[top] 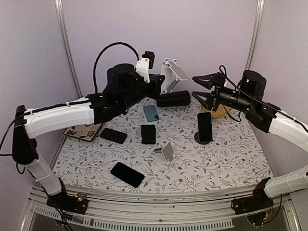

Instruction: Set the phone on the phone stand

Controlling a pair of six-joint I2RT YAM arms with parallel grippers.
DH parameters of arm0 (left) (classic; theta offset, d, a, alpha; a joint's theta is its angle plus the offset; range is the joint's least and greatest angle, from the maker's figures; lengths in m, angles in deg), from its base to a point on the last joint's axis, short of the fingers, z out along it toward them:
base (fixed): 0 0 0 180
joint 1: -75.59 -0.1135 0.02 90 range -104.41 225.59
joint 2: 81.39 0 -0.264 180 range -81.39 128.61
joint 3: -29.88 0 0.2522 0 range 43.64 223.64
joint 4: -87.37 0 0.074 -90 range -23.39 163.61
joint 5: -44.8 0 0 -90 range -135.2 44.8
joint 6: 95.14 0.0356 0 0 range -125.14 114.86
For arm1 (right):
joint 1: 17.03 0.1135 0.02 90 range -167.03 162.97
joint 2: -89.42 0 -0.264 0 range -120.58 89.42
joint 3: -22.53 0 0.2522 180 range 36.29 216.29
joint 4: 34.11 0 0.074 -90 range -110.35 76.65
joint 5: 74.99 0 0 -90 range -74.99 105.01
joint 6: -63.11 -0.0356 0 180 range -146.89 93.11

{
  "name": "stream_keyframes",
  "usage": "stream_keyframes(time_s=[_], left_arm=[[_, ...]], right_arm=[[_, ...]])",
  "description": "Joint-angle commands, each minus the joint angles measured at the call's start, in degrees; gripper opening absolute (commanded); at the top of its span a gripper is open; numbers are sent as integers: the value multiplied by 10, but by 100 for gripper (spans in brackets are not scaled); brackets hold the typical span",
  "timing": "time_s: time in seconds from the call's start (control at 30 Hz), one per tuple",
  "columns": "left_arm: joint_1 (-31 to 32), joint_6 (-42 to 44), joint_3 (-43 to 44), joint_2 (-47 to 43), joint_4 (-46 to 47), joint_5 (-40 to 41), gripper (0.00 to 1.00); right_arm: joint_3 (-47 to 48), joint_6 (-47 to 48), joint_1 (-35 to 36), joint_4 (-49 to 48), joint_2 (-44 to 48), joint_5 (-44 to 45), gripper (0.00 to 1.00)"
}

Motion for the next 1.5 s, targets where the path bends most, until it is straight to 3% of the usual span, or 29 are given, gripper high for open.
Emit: stream_keyframes(time_s=[0.0, 0.63, 0.9, 1.33, 1.47], left_arm=[[21, 26, -7, -14, 67, 29, 0], [38, 26, -6, 22, 89, 34, 0], [38, 23, 0, 34, 90, 29, 0], [39, 8, -7, 32, 91, 12, 0], [38, -4, -11, 30, 87, 8, 0]], right_arm=[[-11, -74, 7, -66, 8, 27, 64], [-19, -152, 7, -155, -36, 31, 45], [-28, -170, 7, -185, -46, 27, 28], [-37, -186, 7, -229, -65, 35, 23], [-38, -190, 7, -242, -71, 37, 13]])
